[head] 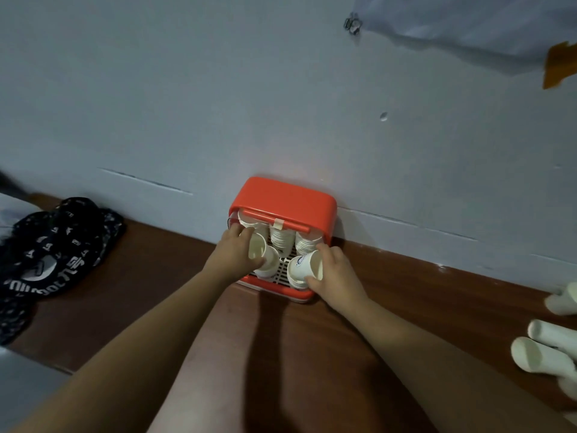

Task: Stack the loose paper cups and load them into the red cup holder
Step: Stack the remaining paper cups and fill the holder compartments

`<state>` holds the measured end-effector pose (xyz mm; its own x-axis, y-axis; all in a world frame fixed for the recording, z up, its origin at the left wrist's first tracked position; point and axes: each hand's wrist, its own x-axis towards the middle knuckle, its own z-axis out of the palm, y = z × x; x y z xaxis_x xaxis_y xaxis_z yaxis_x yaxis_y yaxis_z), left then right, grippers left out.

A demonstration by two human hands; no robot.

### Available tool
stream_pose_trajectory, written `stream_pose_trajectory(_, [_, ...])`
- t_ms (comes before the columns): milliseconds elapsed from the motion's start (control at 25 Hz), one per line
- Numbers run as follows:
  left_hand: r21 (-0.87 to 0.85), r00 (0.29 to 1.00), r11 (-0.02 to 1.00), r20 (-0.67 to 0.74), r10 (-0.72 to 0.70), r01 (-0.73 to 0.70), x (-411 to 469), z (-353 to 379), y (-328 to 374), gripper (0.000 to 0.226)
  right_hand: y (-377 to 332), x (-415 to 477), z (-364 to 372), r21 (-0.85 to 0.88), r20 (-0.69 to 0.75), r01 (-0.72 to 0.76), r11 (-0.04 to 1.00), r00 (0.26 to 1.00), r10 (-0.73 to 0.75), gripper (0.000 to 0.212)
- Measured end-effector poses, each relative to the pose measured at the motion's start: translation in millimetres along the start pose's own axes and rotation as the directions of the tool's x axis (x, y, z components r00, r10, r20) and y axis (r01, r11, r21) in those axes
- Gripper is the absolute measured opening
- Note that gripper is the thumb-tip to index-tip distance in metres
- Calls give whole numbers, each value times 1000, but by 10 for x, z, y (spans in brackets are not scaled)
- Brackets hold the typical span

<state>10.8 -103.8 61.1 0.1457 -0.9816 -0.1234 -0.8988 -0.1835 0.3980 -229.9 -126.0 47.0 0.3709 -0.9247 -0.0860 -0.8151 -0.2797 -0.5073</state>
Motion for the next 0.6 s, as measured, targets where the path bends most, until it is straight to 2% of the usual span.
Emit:
stream_pose_trajectory(200, [153, 985, 976, 104, 137, -152, 181, 179, -88, 79, 2, 126, 222, -165, 73, 95, 982, 994, -84, 72])
stream_pose_trajectory(360, [349, 961, 897, 152, 230, -270, 296, 297, -106, 78, 25, 244, 368, -149, 140, 87, 985, 988, -66, 79])
stream_pose_trajectory(440, [427, 949, 850, 203, 241, -307, 351, 336, -116, 77, 66, 309, 438, -140, 152, 73, 987, 987, -52, 74])
stream_pose_trajectory(520, [468, 942, 822, 242, 233, -324, 373, 383, -129, 77, 93, 371, 496, -143, 144, 40, 989, 989, -19, 67])
stream_pose_trajectory(600, [485, 940, 811, 253, 228, -327, 378, 439, -142, 75, 93, 415, 548, -137, 158, 14, 990, 987, 8, 69])
